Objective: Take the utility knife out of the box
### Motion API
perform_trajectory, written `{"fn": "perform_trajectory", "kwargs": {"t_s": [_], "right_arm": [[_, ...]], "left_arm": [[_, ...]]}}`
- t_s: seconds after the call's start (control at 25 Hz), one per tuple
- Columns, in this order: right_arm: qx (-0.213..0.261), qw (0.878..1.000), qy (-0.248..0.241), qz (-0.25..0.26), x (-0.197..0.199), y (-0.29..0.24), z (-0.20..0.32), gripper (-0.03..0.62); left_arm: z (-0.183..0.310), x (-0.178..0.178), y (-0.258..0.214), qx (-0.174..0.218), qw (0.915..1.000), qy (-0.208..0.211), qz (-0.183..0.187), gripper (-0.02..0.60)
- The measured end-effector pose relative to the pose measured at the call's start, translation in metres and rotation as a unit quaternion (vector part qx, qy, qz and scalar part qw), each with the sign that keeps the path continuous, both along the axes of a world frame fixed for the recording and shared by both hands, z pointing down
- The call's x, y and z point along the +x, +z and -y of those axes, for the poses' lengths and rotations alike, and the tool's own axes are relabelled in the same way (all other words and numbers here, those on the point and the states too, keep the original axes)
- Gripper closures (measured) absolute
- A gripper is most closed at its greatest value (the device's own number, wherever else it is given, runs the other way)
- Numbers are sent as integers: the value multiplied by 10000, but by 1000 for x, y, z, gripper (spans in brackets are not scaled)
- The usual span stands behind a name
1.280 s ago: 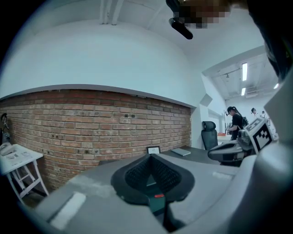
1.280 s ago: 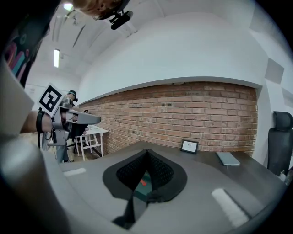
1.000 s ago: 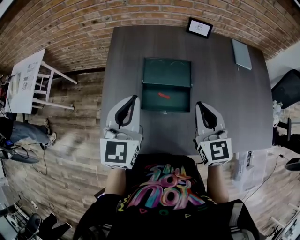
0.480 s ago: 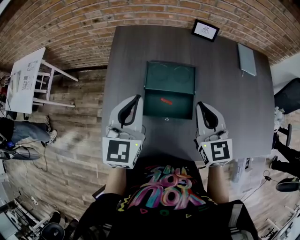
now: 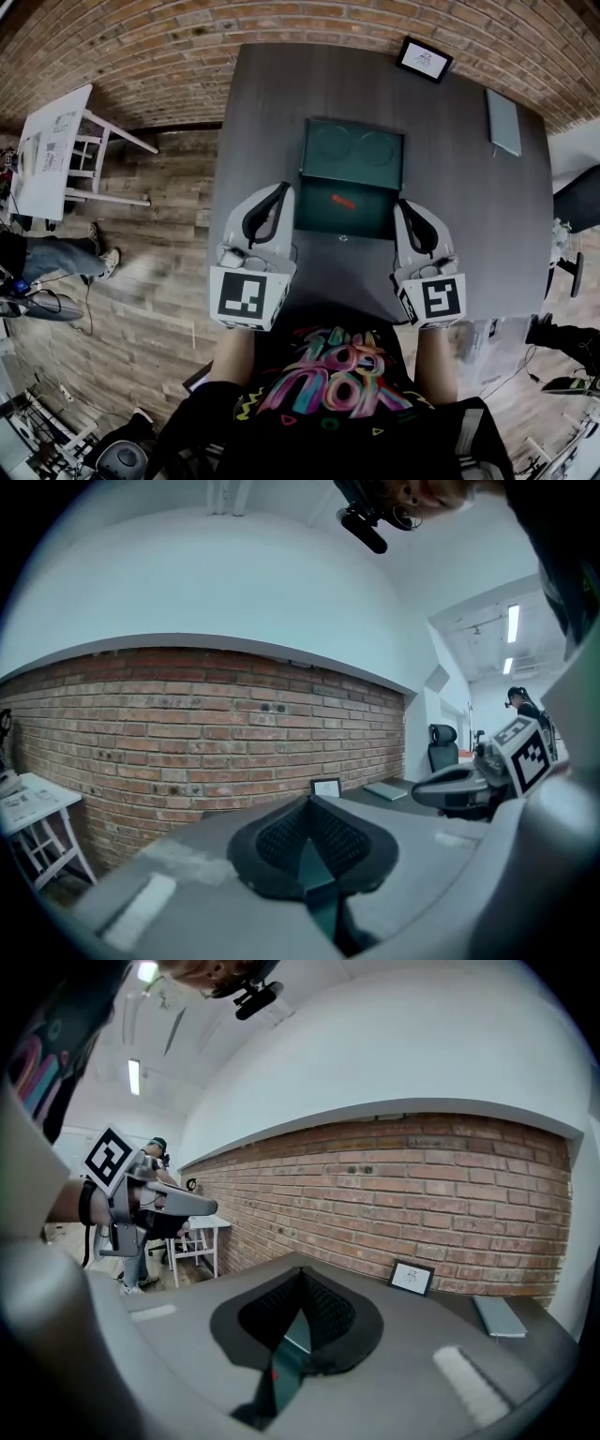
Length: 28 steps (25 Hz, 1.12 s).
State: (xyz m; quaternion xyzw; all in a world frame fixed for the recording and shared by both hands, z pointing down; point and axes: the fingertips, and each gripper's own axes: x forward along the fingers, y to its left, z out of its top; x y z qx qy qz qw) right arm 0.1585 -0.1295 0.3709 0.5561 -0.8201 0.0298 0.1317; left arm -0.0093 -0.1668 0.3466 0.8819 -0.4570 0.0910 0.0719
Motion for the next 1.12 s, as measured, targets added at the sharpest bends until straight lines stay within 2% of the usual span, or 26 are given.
{"fn": "perform_trajectory", "kwargs": {"t_s": [0.4, 0.68, 0.8, 1.12], "right_arm": [[-248, 9990, -356, -121, -22, 24, 11, 594], [-532, 9943, -791, -474, -41, 51, 22, 592], [-768, 9899, -1025, -604, -50, 67, 28, 592], [-1435, 9722, -1660, -814, -65, 116, 28, 536]], "left_arm": [[4, -6, 12, -113, 9999, 50, -112, 581], [10, -9, 20, -190, 9997, 56, -169, 580], [12, -10, 22, -213, 9996, 42, -170, 580], [14, -17, 28, -246, 9995, -95, -149, 581]]}}
